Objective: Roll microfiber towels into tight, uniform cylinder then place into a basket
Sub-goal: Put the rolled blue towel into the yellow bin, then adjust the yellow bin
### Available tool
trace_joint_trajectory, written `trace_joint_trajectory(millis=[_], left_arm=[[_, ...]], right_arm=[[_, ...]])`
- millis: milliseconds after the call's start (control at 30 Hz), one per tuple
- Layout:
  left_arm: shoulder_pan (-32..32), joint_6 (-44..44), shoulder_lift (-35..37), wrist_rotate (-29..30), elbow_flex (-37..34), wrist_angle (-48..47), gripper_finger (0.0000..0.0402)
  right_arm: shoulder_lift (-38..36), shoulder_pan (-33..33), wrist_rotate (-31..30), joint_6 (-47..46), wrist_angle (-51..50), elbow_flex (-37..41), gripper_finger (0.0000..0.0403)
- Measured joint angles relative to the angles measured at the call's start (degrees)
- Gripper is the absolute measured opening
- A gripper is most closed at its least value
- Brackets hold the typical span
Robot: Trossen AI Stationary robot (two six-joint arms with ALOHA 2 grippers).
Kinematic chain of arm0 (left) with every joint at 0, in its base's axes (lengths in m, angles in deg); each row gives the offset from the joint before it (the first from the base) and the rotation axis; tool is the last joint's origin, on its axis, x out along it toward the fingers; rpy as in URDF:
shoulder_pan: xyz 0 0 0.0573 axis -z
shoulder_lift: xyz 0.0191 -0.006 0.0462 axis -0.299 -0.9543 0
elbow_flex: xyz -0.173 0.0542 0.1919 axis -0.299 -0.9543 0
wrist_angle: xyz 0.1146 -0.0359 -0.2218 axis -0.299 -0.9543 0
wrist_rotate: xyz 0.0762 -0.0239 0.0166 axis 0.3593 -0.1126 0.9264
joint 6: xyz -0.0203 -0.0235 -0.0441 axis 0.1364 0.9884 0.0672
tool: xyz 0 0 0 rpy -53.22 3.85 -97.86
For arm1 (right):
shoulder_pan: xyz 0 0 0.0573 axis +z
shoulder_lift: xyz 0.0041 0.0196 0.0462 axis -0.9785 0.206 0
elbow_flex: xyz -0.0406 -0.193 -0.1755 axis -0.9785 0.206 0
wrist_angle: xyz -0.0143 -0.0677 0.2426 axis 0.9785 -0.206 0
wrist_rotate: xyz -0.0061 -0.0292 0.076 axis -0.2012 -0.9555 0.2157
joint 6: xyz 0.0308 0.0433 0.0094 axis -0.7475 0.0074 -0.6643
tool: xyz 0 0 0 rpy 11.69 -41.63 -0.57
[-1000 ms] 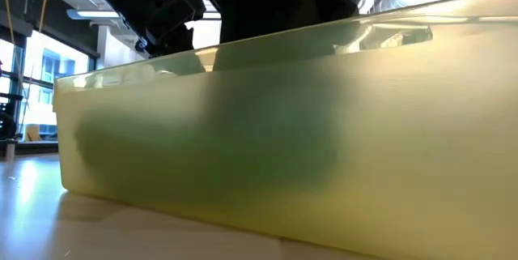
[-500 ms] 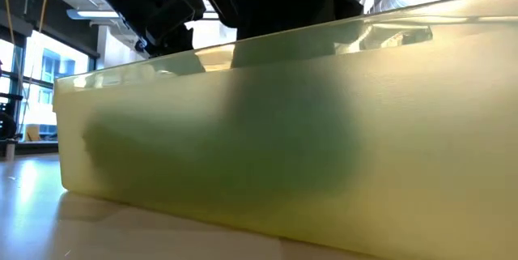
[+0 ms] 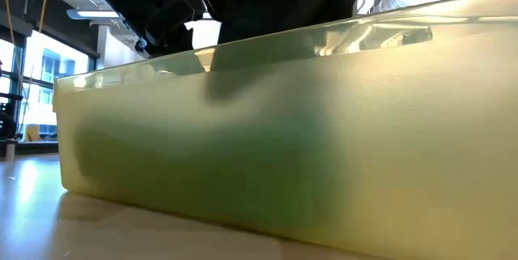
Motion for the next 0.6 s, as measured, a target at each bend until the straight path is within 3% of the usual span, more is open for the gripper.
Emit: trace_joint_trajectory(millis=[133, 300, 467, 600], left_arm=[[0.0, 0.0, 0.0, 0.0, 0.0, 0.0, 0.0131], [0.0, 0.0, 0.0, 0.0, 0.0, 0.0, 0.0131], [0.0, 0.0, 0.0, 0.0, 0.0, 0.0, 0.0131], [0.0, 0.3, 0.0, 0.0, 0.0, 0.2, 0.0131]], right_arm=[[-1.9, -1.5, 8.1, -0.6, -0.4, 0.0, 0.0236], [-7.7, -2.3, 9.3, 0.7, -8.5, 0.0, 0.0236], [-16.3, -1.6, 1.5, 1.1, -23.9, 0.0, 0.0236], [-21.8, 1.6, -11.5, -2.6, -36.6, 0.0, 0.0236]])
